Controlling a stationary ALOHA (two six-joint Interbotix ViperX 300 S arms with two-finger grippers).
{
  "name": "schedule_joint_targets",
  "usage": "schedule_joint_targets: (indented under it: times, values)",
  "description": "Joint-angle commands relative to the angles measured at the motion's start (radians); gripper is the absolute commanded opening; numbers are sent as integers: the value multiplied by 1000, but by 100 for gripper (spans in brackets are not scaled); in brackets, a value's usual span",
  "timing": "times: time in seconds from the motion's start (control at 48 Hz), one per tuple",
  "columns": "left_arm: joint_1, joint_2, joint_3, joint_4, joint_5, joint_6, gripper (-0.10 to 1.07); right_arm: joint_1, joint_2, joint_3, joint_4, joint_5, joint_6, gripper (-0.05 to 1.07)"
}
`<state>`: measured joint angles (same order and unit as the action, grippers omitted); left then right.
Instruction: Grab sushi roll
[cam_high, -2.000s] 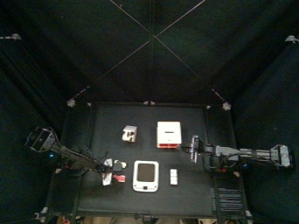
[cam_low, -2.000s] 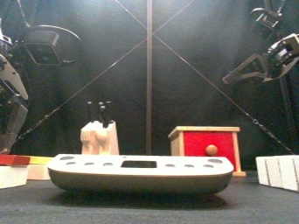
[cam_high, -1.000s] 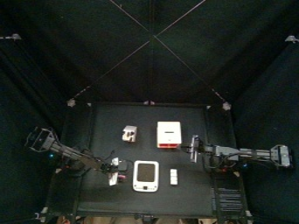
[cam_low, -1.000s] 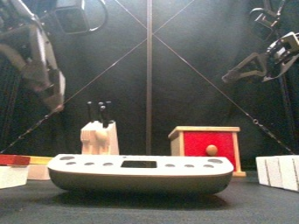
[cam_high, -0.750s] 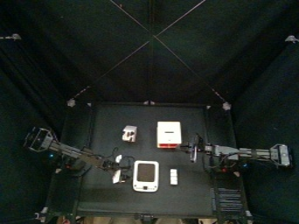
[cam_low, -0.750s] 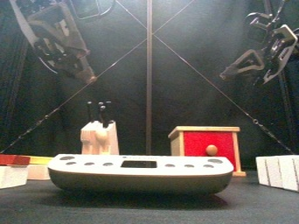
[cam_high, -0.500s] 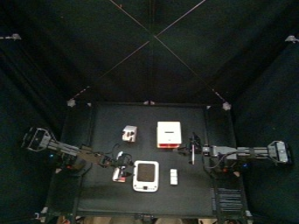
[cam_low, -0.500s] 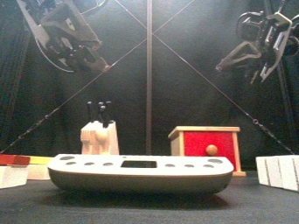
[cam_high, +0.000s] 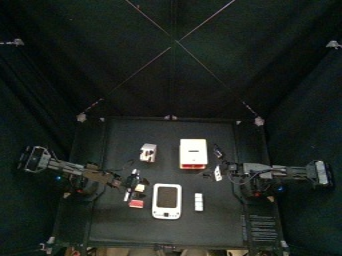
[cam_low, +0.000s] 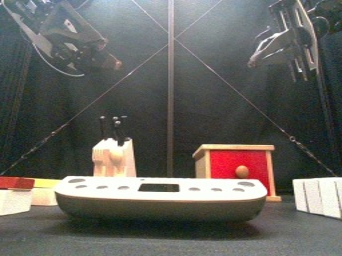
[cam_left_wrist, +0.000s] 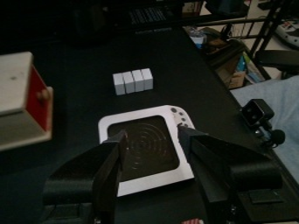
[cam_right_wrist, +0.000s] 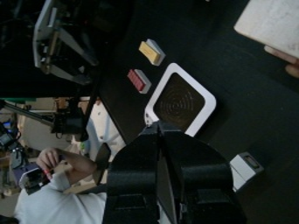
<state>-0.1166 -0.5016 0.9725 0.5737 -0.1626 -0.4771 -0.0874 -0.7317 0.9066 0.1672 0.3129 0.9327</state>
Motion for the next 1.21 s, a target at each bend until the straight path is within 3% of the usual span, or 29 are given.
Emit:
schedule_joint_targets:
  times: [0.0,0.292,0.625,0.875,1.188]
  values:
    - [23,-63,-2,21,3,-5,86,-2,17,-20,-31,0,71,5]
    - [89,-193,107,-6,-91,-5,86,25,94,-26,-107,67,253,5]
    - [163,-202,141,-94,-137,0,86,48,130,-140,-206,422,419,5]
    - [178,-202,156,-94,-239,3,86,144,198,-179,-351,439,617,5]
    - [186,-202,166,-95,-250,49,86,293,262,-195,-597,485,934,5]
